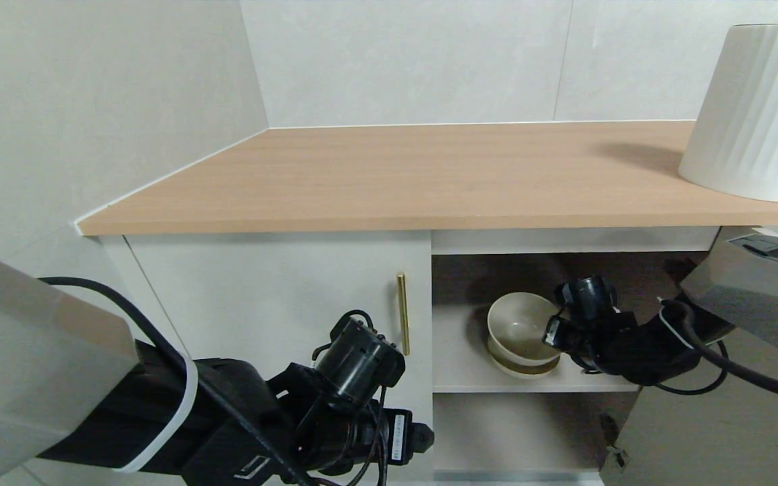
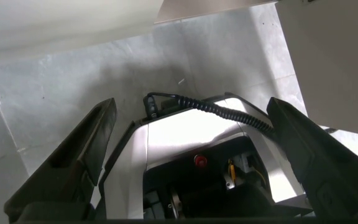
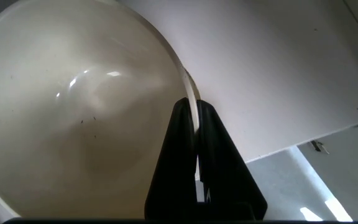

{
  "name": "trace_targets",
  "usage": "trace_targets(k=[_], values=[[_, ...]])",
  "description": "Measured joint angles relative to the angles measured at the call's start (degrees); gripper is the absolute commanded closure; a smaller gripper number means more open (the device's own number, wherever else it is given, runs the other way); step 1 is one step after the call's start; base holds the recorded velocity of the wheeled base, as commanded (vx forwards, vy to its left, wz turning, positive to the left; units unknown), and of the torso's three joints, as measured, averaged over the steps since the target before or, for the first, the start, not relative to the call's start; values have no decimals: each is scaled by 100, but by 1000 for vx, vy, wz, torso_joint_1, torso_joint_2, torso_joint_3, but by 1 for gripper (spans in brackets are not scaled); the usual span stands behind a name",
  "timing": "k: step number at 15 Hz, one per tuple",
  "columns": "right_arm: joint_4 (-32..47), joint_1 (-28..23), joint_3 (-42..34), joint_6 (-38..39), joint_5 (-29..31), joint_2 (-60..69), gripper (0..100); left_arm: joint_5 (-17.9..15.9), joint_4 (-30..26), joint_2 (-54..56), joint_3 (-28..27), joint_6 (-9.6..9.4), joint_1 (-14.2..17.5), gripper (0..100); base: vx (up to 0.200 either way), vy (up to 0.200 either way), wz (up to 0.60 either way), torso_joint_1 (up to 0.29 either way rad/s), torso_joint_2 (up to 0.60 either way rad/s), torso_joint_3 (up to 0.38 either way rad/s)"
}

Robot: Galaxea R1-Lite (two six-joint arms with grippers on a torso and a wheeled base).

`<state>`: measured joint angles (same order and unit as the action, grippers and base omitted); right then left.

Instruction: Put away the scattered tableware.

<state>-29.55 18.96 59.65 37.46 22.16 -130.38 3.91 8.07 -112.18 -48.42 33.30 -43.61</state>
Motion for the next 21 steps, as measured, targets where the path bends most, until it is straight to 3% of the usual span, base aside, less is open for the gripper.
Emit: trace_targets(k=[8,9,17,21], values=[[21,11,99,-29,-2,-190,100,2,-2,-26,0,-2,1,0,0,0,0,0,0,0],[21,11,99,-29,0,-193,0,0,-2,-26,0,0,1,0,0,0,0,0,0,0],[32,55,2,-43,-13,-145,0,32,-9,20,0,-2,4,0,0,0,0,0,0,0],[32,300,-712,-374,-268,458,0,77,-325,505,16,-96,26,0,0,0,0,0,0,0]])
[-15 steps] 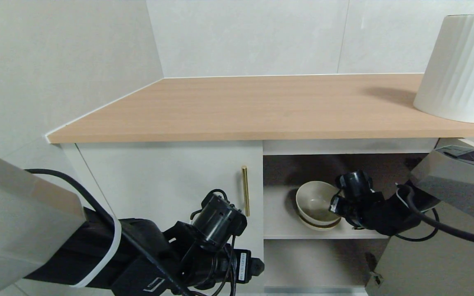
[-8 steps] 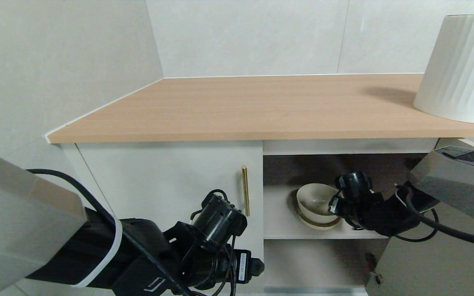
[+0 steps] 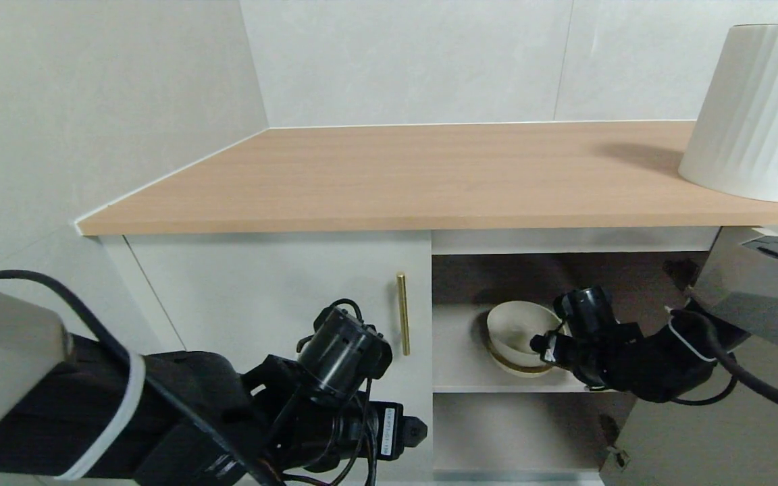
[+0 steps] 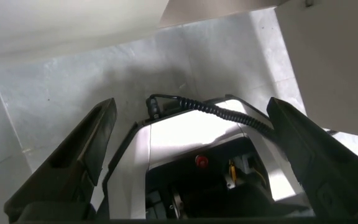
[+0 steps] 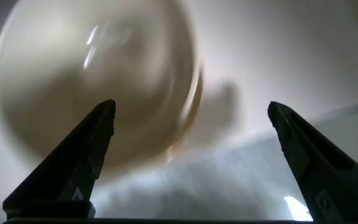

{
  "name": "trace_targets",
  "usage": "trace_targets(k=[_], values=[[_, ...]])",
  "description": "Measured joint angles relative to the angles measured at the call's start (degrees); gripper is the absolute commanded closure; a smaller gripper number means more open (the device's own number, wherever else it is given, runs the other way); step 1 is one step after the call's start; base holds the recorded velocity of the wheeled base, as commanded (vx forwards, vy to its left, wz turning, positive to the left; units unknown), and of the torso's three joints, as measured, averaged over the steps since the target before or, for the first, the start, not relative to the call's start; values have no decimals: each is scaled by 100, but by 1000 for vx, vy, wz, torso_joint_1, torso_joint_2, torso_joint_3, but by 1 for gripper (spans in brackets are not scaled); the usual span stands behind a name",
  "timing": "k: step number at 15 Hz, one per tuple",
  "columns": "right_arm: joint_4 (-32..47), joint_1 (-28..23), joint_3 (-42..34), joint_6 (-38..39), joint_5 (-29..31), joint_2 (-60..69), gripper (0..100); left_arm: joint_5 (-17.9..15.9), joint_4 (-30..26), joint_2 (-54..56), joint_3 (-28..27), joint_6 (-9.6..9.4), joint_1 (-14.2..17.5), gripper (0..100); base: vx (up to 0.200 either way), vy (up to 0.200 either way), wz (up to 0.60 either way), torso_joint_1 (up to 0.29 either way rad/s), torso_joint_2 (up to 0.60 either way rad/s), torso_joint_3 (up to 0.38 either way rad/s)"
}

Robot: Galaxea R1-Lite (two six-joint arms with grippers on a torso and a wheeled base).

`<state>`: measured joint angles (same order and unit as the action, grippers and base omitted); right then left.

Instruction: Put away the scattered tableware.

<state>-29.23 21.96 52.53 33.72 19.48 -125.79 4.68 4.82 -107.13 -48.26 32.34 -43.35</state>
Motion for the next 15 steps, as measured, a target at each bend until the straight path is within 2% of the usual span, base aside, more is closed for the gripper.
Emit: trace_targets(k=[3,5,7,9,10,12,15], values=[[12,183,-689,-684,-655,777,0,2,-351,719,4,-152,41,0,0,0,0,0,0,0],[239,235,-997,-1015,-822,1358,0,7,-631,1264,39,-191,96,0,0,0,0,0,0,0],[923,340,-1139,-1193,-912,2015,0,7,-823,1826,155,-238,177,0,0,0,0,0,0,0],[2007,496,-1113,-1320,-985,2918,0,11,-911,2450,397,-489,422,0,0,0,0,0,0,0],[2538,566,-1050,-1352,-1012,3365,0,54,-922,2722,563,-653,630,0,0,0,0,0,0,0],[3821,677,-937,-1369,-1079,4242,0,178,-926,3191,909,-862,975,0,0,0,0,0,0,0],[4133,770,-995,-1207,-1029,4951,0,191,-917,3607,1167,-900,1224,0,0,0,0,0,0,0]])
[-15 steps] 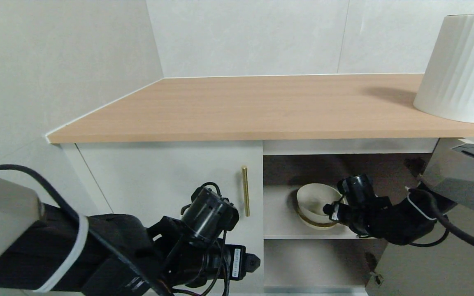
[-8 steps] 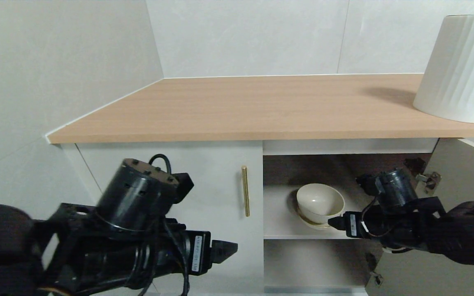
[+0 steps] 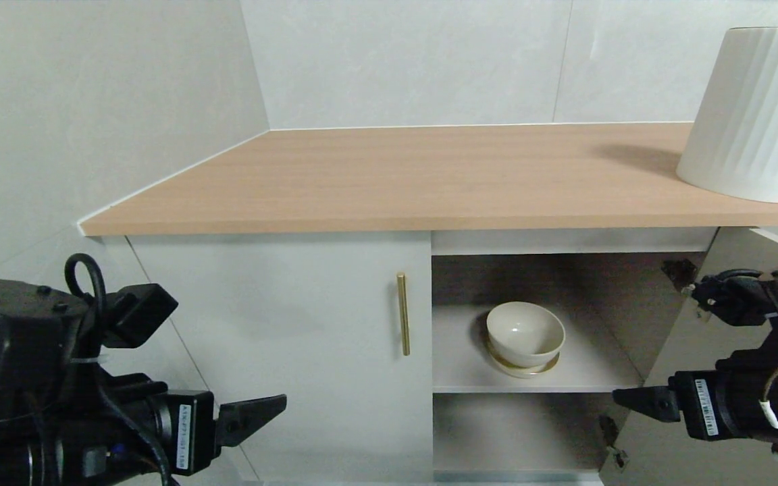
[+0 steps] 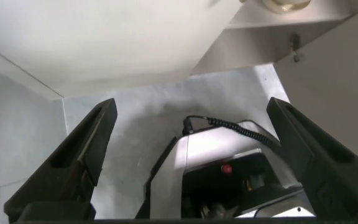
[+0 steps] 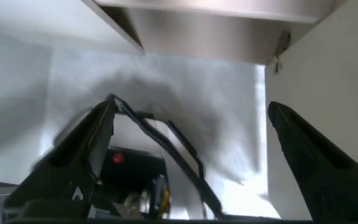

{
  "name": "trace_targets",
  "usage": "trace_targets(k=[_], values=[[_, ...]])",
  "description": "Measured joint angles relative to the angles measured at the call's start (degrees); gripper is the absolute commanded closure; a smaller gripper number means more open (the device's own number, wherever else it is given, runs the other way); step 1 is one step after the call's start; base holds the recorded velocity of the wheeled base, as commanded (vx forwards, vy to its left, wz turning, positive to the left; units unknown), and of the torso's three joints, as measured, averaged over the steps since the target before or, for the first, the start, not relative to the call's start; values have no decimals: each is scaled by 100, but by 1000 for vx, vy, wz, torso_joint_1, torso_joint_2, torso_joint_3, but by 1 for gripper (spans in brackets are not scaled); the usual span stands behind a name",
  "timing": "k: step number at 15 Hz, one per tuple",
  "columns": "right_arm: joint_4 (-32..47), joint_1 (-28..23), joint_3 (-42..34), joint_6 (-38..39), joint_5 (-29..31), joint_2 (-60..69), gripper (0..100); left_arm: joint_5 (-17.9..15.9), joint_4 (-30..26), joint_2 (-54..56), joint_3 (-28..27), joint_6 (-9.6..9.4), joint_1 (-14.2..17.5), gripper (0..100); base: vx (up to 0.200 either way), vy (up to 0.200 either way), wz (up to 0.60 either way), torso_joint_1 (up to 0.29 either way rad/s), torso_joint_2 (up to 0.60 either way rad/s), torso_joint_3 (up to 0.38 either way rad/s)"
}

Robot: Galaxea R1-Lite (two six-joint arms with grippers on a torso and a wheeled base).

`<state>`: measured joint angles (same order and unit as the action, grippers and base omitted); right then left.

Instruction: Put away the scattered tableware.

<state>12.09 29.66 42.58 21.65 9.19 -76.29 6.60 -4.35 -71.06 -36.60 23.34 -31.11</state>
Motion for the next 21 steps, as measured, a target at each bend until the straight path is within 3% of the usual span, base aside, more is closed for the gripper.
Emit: trace_targets(k=[2,17,21], values=[[5,16,-22,88,24,121,0,0,20,72,-26,-9,38,0,0,0,0,0,0,0],[-5,29,-160,76,28,77,0,13,30,-575,-108,0,-256,0,-200,0,0,3,5,2],[9,32,-171,66,28,55,0,13,28,-608,-98,2,-266,0,0,0,0,0,0,0]])
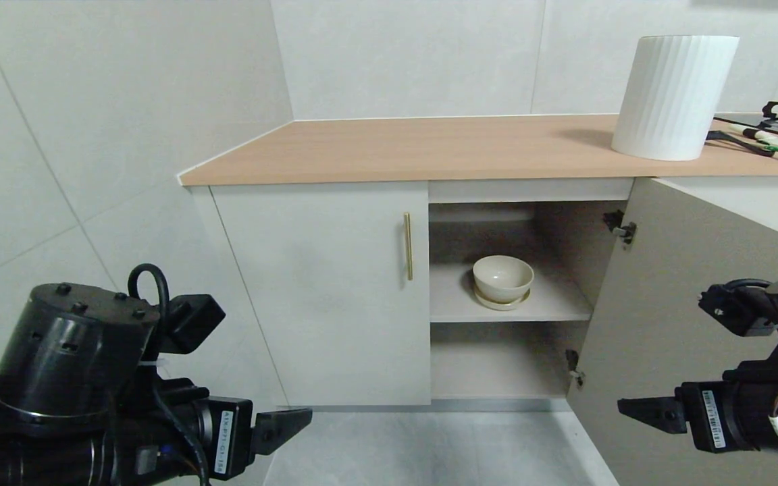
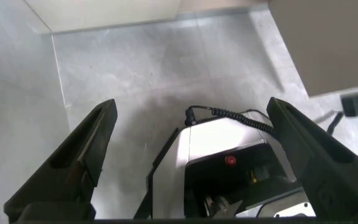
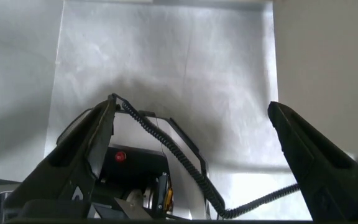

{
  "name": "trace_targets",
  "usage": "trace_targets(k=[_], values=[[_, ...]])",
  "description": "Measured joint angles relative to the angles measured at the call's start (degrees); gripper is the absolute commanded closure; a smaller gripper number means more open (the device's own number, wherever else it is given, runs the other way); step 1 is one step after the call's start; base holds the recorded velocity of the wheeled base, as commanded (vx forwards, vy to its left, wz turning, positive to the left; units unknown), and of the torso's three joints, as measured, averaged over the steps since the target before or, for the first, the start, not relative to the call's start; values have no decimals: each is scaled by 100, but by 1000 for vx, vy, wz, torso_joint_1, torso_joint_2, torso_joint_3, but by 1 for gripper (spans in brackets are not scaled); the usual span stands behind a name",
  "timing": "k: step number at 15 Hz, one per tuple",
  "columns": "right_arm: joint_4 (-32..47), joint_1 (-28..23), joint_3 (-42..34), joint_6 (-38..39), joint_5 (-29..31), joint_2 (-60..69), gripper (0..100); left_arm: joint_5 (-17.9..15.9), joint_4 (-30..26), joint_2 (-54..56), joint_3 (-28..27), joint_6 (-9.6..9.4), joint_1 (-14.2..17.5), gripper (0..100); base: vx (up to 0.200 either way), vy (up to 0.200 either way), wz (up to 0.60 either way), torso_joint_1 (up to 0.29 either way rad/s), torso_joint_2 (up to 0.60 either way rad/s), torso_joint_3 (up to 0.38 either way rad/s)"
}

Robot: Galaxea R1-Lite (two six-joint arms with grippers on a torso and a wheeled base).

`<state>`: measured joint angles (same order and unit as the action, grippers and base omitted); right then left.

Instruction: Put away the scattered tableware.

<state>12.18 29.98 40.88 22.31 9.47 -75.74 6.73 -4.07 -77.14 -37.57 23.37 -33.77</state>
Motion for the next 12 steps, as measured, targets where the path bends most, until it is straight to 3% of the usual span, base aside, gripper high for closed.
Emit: trace_targets(k=[6,10,12], values=[[20,4,0,-4,7,-6,0,2,5,-9,6,2,-16,0,0,0,0,0,0,0],[495,0,41,-41,10,55,0,11,5,-12,4,6,-16,0,0,0,0,0,0,0],[946,-2,41,-367,7,196,0,27,5,-12,4,0,-16,0,0,-200,0,0,2,7]])
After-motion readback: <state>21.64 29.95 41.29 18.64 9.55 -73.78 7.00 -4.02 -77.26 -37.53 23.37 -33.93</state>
